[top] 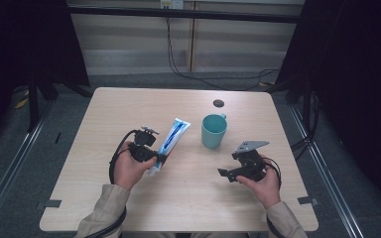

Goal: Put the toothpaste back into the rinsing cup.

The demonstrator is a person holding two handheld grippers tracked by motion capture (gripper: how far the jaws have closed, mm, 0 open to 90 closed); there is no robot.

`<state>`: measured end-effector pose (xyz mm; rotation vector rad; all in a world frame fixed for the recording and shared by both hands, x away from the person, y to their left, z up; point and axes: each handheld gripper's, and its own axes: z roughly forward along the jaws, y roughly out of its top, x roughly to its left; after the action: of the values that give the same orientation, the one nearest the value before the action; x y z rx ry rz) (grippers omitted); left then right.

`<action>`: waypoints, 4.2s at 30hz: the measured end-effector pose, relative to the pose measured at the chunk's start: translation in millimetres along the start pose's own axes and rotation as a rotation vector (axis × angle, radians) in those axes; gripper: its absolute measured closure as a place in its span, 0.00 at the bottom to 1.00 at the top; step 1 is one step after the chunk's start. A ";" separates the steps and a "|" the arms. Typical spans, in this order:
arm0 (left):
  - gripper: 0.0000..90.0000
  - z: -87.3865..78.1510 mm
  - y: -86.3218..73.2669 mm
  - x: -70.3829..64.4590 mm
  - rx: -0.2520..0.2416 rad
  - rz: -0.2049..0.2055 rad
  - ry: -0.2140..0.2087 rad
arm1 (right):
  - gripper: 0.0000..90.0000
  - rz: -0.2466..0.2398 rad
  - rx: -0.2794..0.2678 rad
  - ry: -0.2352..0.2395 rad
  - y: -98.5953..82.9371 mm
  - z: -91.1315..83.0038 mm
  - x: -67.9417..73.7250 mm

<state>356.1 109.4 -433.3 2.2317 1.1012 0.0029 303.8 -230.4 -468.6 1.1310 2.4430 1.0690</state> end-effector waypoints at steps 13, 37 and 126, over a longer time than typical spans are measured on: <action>0.81 -4.1 13.3 -16.6 -0.049 0.044 -0.024 | 0.18 -0.027 -0.002 0.004 31.1 -3.4 3.9; 0.81 -1.2 27.5 -40.3 -0.100 0.084 -0.029 | 0.20 0.086 -0.062 0.085 81.3 -8.0 2.4; 0.37 39.5 13.6 -55.0 -0.065 0.150 -0.166 | 0.85 0.302 -0.344 0.221 110.8 -28.3 -7.3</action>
<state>340.7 42.7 -442.6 2.2073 0.8324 -0.0814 356.8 -202.7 -370.9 1.3471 2.1584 1.7107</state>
